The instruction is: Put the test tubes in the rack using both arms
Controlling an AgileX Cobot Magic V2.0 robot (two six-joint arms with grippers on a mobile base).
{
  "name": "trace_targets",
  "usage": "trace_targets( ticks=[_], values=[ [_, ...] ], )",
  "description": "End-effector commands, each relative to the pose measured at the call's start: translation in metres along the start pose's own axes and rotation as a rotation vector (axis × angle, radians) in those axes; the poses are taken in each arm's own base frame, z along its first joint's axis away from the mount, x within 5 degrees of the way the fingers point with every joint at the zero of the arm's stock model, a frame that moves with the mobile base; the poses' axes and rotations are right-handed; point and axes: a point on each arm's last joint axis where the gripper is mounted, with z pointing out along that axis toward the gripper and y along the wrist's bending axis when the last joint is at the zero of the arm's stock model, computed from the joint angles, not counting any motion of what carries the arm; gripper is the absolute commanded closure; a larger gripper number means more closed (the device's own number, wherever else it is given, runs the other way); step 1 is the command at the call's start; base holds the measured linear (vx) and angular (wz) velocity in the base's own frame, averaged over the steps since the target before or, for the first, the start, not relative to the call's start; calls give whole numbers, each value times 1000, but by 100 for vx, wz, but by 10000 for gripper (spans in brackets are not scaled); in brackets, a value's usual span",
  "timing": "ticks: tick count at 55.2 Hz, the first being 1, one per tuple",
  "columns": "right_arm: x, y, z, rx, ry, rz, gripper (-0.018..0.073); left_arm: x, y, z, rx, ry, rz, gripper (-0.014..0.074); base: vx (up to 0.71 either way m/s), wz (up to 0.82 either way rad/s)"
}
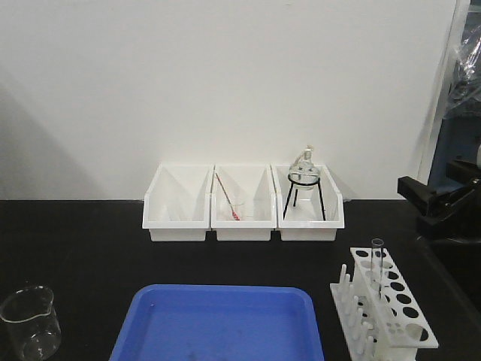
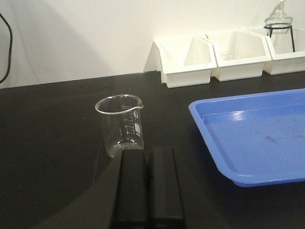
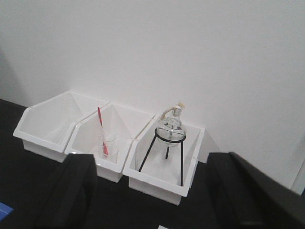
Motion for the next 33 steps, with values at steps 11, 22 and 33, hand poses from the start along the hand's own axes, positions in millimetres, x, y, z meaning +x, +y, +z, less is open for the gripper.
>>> trace_targets(
  ticks=[11,22,33],
  values=[
    [-20,1,-6,-11,-82,0,32,0,0,0,-4,-80,-1,605,0,0],
    [-16,-4,-6,49,-41,-30,44,0,0,0,-4,-80,-1,605,0,0],
    [-11,5,-40,133,-69,74,127,0,0,0,-4,-80,-2,604,0,0]
  ],
)
